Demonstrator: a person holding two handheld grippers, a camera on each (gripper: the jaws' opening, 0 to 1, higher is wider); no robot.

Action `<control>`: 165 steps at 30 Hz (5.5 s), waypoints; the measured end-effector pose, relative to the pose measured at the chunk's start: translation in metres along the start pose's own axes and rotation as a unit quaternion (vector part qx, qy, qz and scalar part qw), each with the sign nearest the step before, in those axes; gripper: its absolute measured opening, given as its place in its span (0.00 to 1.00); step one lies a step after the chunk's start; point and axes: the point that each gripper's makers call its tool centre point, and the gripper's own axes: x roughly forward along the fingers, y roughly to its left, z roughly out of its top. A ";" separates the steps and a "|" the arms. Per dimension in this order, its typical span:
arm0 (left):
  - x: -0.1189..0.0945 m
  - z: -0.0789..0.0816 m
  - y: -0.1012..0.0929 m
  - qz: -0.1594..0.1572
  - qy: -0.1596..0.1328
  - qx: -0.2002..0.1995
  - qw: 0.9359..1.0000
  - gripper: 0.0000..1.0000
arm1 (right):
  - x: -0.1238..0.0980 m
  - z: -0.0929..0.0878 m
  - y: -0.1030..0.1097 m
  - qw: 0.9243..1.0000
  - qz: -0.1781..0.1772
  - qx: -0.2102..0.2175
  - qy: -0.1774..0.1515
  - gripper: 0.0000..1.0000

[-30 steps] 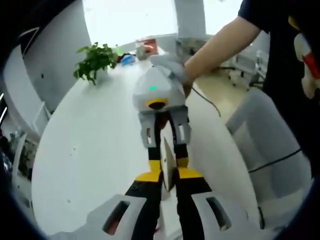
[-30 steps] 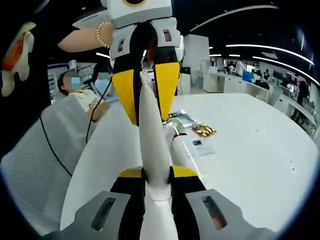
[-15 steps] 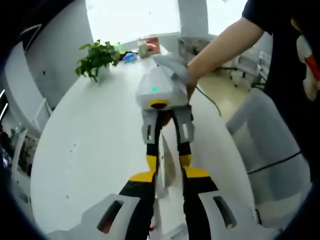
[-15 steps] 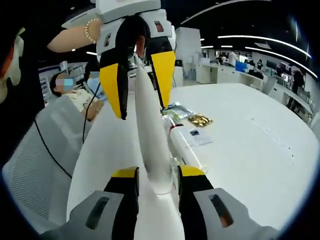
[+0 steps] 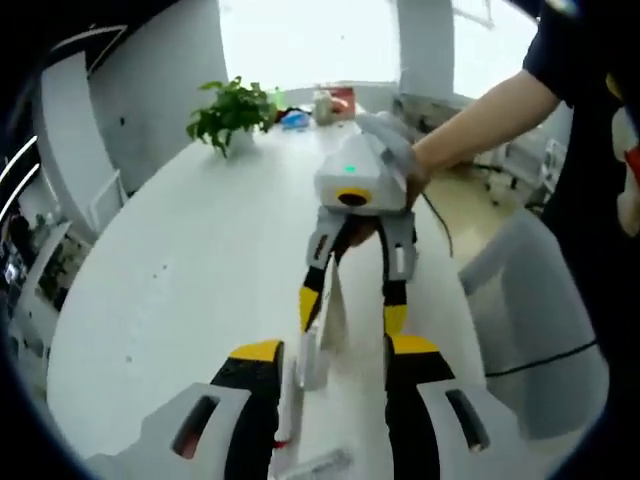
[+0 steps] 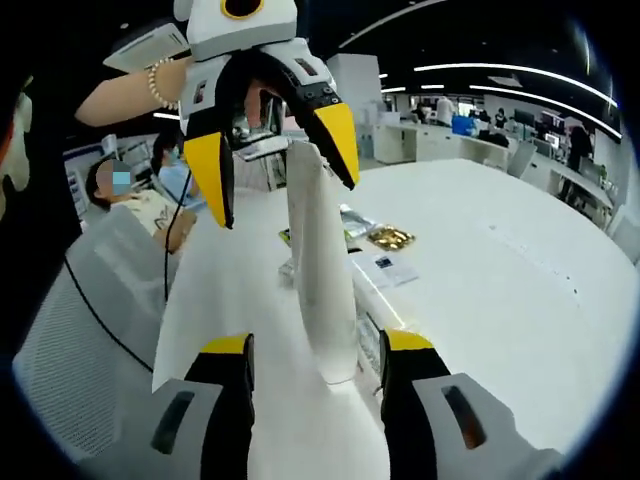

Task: Arrange the skincare products in the storage area until every visible bottle or jar stands upright without overlapping.

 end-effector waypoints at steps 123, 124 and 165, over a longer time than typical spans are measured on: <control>-0.092 -0.180 -0.122 0.253 -0.084 -0.346 0.899 0.89 | -0.065 -0.022 0.093 0.957 -0.221 0.167 -0.082 0.99; -0.091 -0.179 -0.122 0.253 -0.084 -0.346 0.899 0.89 | -0.066 -0.022 0.092 0.958 -0.221 0.166 -0.082 0.99; -0.090 -0.190 -0.122 0.257 -0.070 -0.362 0.893 0.87 | -0.047 0.121 -0.058 0.984 -0.160 0.063 -0.044 0.88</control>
